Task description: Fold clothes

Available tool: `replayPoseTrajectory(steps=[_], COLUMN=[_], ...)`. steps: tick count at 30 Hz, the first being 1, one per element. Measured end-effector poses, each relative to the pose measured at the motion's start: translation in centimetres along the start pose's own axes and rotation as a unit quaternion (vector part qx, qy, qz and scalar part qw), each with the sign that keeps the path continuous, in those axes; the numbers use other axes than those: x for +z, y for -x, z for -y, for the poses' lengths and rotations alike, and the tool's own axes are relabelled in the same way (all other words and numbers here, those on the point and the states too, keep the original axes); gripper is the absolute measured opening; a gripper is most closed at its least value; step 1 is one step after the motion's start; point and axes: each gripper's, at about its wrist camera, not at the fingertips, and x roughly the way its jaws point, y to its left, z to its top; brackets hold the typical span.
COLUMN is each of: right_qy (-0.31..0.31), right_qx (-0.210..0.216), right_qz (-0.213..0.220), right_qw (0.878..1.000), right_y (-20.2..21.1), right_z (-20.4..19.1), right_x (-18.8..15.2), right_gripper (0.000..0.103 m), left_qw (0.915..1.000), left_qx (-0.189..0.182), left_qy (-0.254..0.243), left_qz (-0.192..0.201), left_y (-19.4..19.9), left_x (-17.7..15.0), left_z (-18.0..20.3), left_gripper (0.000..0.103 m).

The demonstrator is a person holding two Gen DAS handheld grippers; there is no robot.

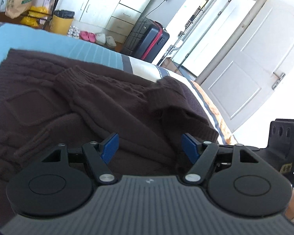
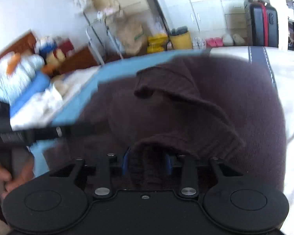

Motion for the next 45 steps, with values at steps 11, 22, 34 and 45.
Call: replayPoseTrajectory(steps=[11, 22, 34, 45], right_qy=[-0.022, -0.015, 0.276, 0.230], right_qx=[0.100, 0.009, -0.126, -0.137], right_qz=[0.055, 0.009, -0.047, 0.039], right_qw=[0.993, 1.000, 0.952, 0.963], right_y=[4.3, 2.0, 1.6, 1.8], right_z=[0.4, 0.1, -5.9, -5.2], right_x=[-0.2, -0.1, -4.5, -1.7], right_gripper=[0.052, 0.053, 0.066, 0.028], left_qw=[0.9994, 0.9990, 0.9985, 0.9954], left_qx=[-0.018, -0.028, 0.046, 0.028], left_qy=[0.028, 0.029, -0.023, -0.071], left_qz=[-0.007, -0.019, -0.022, 0.058], left_y=[-1.0, -1.8, -5.4, -1.8], left_x=[-0.2, -0.7, 0.5, 4.4], left_z=[-0.4, 0.1, 2.3, 4.9], left_gripper=[0.071, 0.071, 0.056, 0.010])
